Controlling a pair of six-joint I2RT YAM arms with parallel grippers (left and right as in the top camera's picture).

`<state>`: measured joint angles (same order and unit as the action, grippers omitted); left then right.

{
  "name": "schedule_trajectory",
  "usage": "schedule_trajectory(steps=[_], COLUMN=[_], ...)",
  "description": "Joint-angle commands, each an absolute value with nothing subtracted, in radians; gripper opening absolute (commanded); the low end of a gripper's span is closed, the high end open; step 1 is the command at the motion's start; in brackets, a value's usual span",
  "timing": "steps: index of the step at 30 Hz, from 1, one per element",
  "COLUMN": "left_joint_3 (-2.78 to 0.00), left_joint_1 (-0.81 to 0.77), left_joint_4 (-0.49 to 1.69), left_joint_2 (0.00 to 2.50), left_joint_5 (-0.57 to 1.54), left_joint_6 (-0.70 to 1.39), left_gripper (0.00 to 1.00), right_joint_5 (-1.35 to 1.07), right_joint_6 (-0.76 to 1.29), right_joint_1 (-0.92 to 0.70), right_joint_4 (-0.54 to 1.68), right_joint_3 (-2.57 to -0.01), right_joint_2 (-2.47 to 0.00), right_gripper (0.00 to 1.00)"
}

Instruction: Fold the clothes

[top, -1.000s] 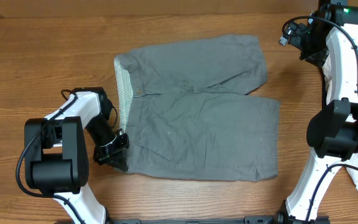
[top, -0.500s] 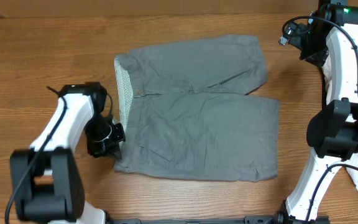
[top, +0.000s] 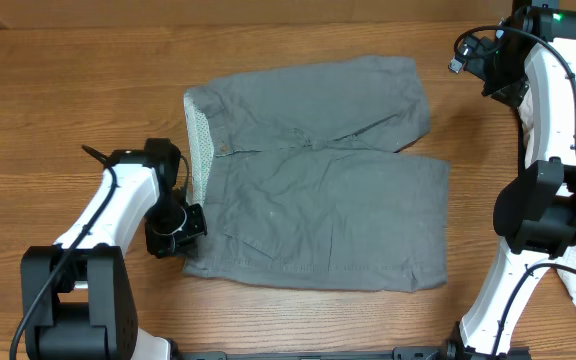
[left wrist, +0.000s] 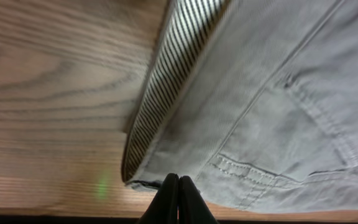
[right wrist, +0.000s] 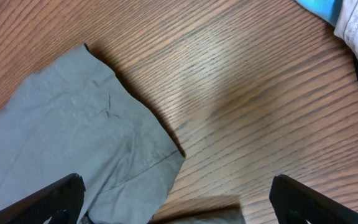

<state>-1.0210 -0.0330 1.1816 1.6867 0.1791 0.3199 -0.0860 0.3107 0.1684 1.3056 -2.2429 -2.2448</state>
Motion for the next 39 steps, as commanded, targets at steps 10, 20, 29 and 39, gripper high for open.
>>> schedule_trajectory(steps=[10, 20, 29, 39], left_joint_3=[-0.942, -0.912, -0.868, -0.758], left_joint_1=[-0.066, -0.066, -0.066, -0.066], left_joint_4=[1.097, 1.164, 1.136, 1.098], left_joint_2=[1.689, 1.689, 1.689, 1.689], left_joint_5=[0.180, 0.180, 0.176, 0.176], left_joint_6=[0.346, 0.363, 0.387, 0.429], left_gripper=[0.04, 0.04, 0.04, 0.04], right_joint_5=[-0.083, -0.083, -0.083, -0.083], right_joint_6=[0.314, 0.314, 0.314, 0.314], right_joint_1=[0.166, 0.166, 0.166, 0.166], right_joint_4=[1.304, 1.304, 1.303, 1.304], right_joint_3=[-2.264, -2.264, -2.264, -2.264], right_joint_2=[-2.213, -2.213, -2.213, -2.213], right_gripper=[1.00, 1.00, 1.00, 1.00])
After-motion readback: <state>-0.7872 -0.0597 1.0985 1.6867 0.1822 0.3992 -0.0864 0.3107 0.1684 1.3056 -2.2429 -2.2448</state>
